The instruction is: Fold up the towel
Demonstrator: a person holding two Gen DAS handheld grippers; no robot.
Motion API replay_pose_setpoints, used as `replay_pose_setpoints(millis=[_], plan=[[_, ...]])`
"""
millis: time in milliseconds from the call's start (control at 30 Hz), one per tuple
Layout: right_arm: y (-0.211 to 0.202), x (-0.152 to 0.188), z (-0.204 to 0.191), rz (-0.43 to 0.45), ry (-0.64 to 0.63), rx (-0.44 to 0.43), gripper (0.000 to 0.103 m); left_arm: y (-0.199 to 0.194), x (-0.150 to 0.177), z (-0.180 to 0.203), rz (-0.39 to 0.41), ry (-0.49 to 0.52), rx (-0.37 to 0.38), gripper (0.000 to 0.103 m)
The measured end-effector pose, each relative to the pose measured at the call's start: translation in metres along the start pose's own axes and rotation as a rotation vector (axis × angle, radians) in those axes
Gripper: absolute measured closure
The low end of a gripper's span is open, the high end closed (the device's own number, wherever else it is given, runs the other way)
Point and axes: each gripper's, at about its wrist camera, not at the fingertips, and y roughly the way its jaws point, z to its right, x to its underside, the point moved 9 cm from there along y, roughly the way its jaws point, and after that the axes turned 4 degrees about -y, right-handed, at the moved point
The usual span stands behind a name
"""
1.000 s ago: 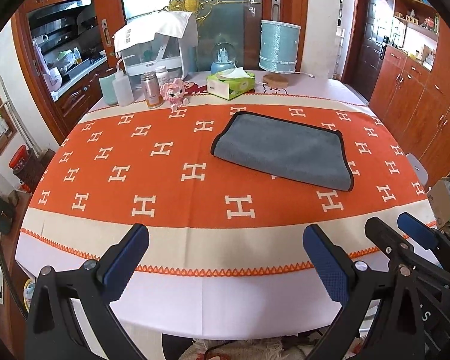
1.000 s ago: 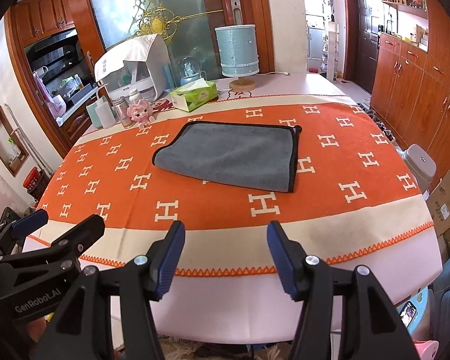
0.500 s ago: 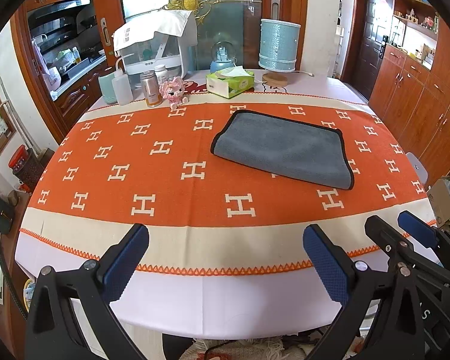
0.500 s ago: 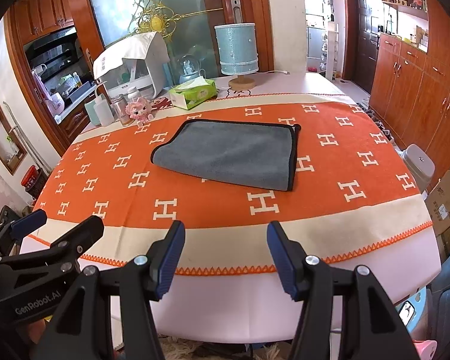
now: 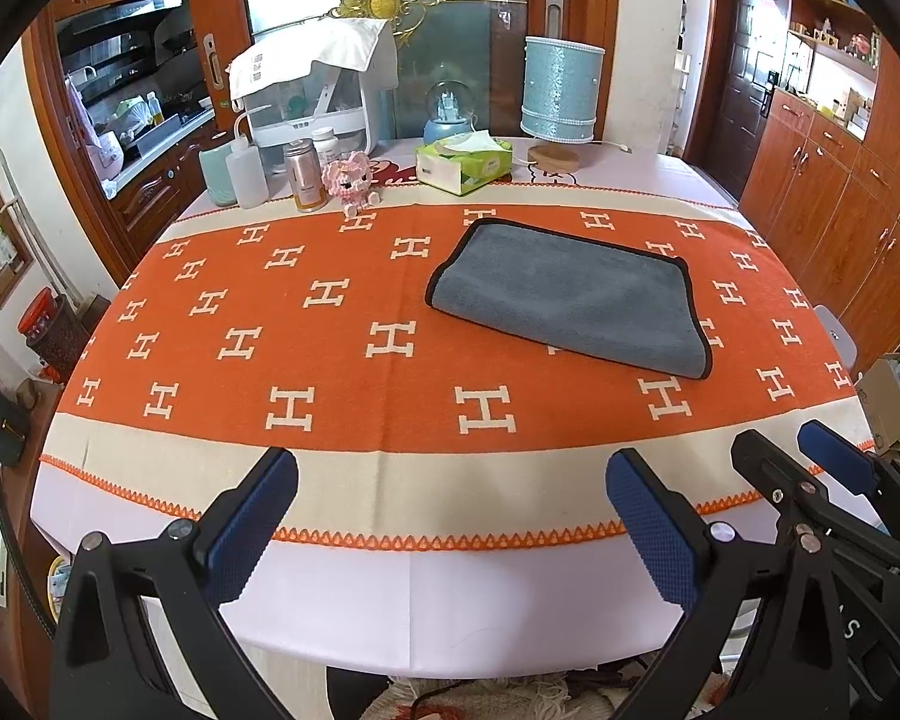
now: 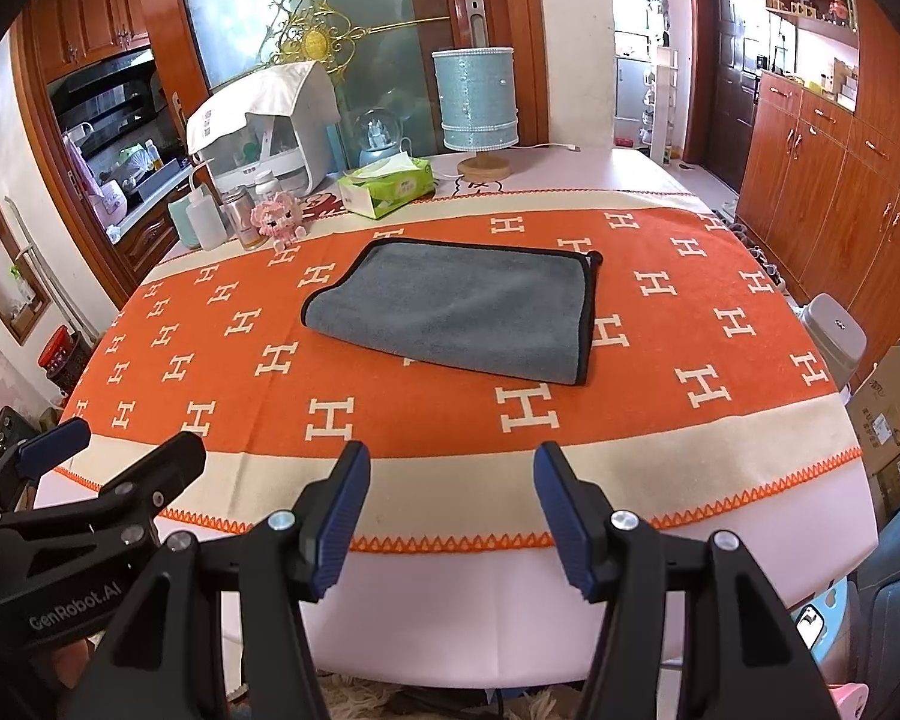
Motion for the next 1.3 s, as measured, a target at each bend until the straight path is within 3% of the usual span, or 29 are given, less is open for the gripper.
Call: replay_pose_setpoints(millis=[1300], plan=[[0.0066, 0.0083, 0.0005, -0.015, -0.003, 0.005, 0.046, 0.008, 0.0057, -0.005, -0.018, -0.004, 0.002, 0.001]])
